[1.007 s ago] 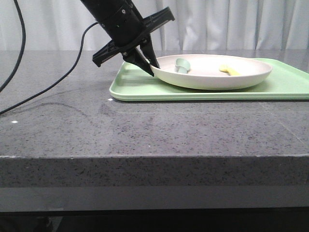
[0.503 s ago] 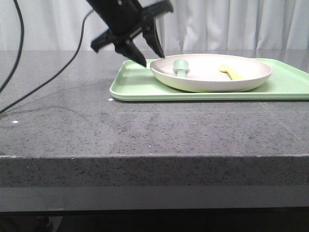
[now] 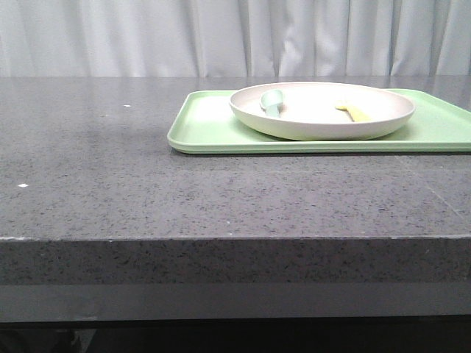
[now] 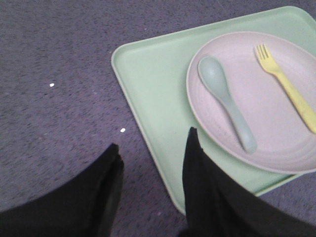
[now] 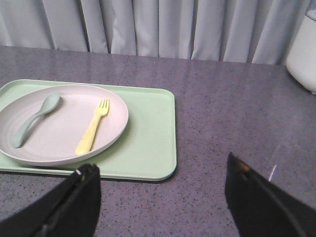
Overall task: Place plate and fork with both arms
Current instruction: 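Open the left gripper and withdraw it from the plate, then lower the right gripper over the yellow fork and grasp its handle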
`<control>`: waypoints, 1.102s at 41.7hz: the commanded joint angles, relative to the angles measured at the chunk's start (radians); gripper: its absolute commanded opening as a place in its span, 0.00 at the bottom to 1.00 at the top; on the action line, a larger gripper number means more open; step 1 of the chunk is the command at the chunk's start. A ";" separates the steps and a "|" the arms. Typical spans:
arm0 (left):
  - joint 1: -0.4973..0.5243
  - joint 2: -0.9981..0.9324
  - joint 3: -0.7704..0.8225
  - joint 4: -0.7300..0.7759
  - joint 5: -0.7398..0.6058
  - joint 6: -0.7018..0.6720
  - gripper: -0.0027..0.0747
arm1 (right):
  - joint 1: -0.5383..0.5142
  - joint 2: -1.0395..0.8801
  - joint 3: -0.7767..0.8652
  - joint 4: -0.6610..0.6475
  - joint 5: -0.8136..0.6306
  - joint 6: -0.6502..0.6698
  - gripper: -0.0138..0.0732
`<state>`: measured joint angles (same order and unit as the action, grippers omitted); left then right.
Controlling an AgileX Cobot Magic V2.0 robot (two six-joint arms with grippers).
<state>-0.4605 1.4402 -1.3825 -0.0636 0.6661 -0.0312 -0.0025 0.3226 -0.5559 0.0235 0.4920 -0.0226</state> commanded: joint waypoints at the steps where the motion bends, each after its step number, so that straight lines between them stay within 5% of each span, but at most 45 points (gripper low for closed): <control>1: -0.010 -0.182 0.125 0.078 -0.108 0.006 0.42 | -0.007 0.015 -0.034 0.002 -0.076 -0.008 0.79; 18: -0.010 -0.569 0.506 0.122 -0.057 0.006 0.42 | -0.004 0.038 -0.073 0.048 0.021 -0.008 0.79; 25: -0.010 -0.642 0.533 0.119 -0.031 0.006 0.42 | -0.004 0.160 -0.182 0.122 0.195 -0.048 0.78; 36: -0.010 -0.664 0.533 0.119 -0.027 0.006 0.42 | 0.056 0.429 -0.385 0.395 0.394 -0.341 0.65; 46: -0.010 -0.664 0.533 0.119 -0.029 0.006 0.42 | 0.167 0.688 -0.561 0.387 0.485 -0.357 0.62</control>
<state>-0.4605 0.7809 -0.8216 0.0573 0.6997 -0.0242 0.1309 0.9340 -1.0404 0.3915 0.9965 -0.3610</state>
